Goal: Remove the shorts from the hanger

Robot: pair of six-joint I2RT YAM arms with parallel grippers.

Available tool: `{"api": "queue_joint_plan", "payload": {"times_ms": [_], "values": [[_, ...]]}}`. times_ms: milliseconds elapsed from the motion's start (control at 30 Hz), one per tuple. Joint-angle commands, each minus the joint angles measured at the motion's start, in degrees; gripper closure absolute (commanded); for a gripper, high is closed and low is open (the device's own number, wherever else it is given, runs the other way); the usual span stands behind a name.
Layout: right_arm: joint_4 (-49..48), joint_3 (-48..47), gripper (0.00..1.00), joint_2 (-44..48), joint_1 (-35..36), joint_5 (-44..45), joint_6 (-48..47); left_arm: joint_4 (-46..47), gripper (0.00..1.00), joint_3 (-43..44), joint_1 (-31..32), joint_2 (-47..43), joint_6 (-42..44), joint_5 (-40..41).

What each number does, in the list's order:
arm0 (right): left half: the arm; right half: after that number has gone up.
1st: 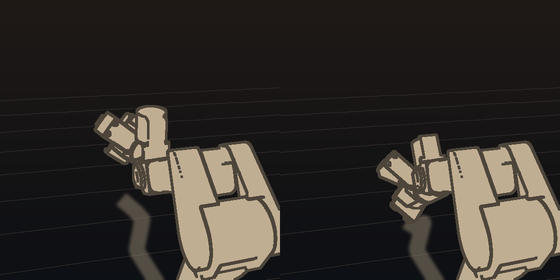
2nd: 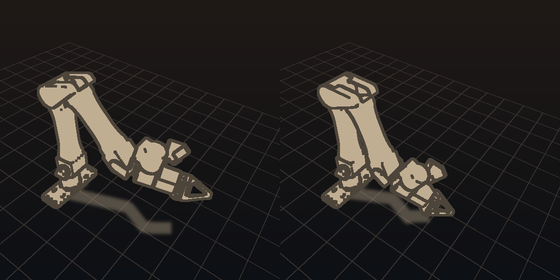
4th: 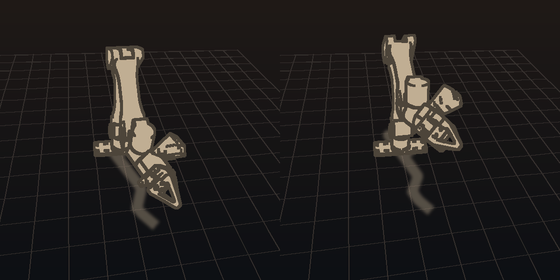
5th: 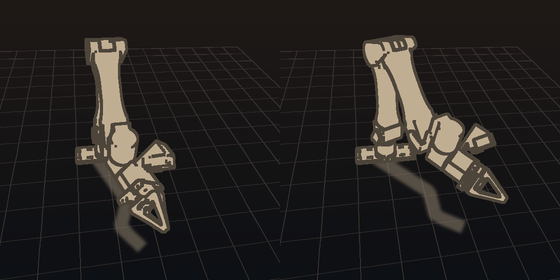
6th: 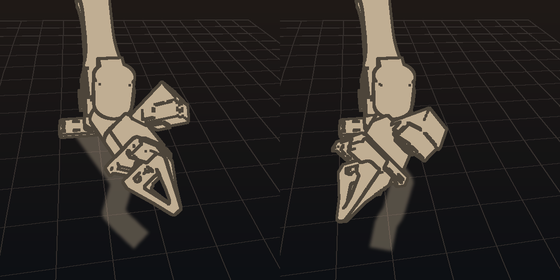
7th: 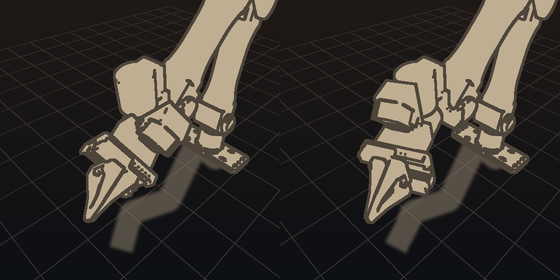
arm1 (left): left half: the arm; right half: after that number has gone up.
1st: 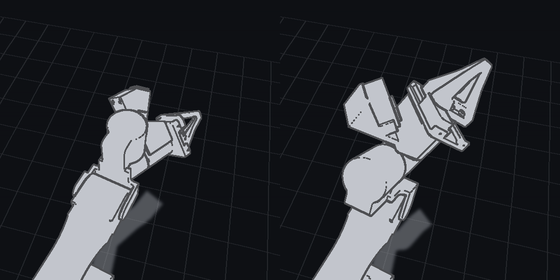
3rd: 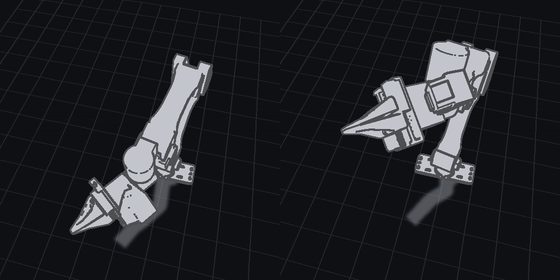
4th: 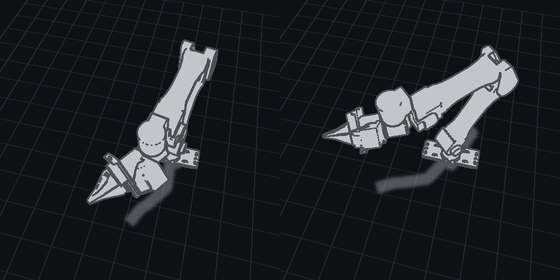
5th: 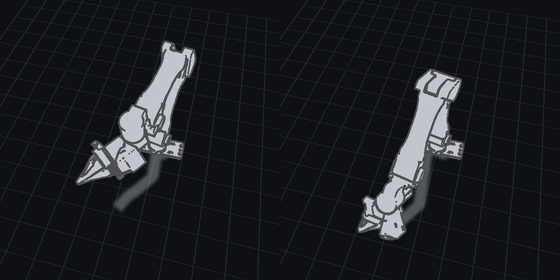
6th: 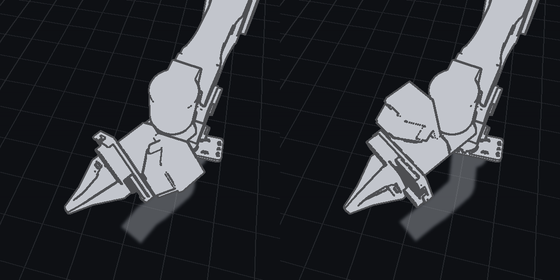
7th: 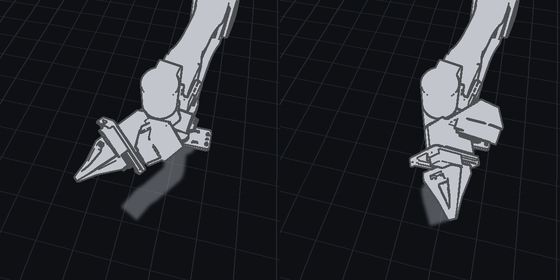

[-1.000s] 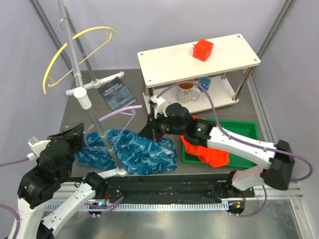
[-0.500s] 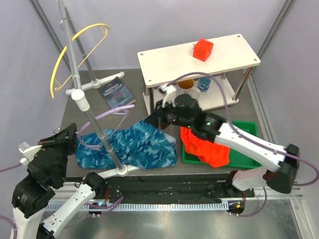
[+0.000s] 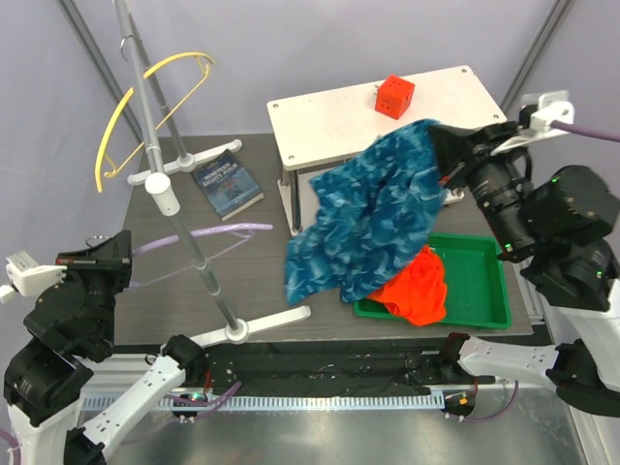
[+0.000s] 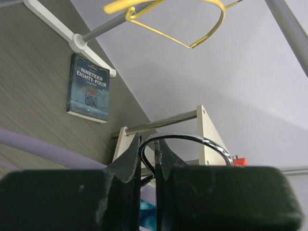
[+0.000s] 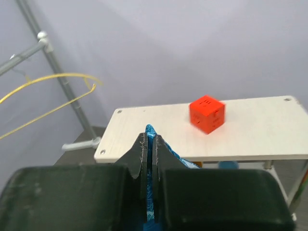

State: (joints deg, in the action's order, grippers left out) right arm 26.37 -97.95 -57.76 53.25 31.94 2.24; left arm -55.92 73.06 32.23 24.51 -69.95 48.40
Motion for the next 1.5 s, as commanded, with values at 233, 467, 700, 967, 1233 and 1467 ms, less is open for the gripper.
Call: {"api": "queue_joint_plan", "payload": {"times_ms": [233, 467, 700, 967, 1233, 1467], "values": [[-8.7, -28.6, 0.99, -7.7, 0.1, 18.6, -38.4, 3.4, 1.00, 1.5, -0.1, 4.1, 12.1, -2.5], [-15.7, -24.9, 0.99, -1.6, 2.6, 24.0, -51.1, 3.1, 1.00, 1.7, -0.1, 4.5, 13.2, -3.6], [-22.9, -20.5, 0.99, 3.5, 9.1, 29.7, -57.9, 3.4, 1.00, 2.8, -0.1, 6.1, 14.1, -4.2], [-25.5, -10.1, 0.99, 6.0, 14.1, 31.2, -57.1, 3.3, 1.00, 3.1, -0.1, 6.7, 13.4, -5.3], [-51.4, 11.5, 0.99, 9.8, 28.8, 30.6, -60.9, 2.5, 1.00, 2.8, -0.1, 7.0, 12.3, -6.7], [-51.2, 13.0, 0.99, 1.8, 28.8, 28.6, -60.8, 1.6, 1.00, 2.6, -0.1, 7.0, 11.3, -7.7]]}}
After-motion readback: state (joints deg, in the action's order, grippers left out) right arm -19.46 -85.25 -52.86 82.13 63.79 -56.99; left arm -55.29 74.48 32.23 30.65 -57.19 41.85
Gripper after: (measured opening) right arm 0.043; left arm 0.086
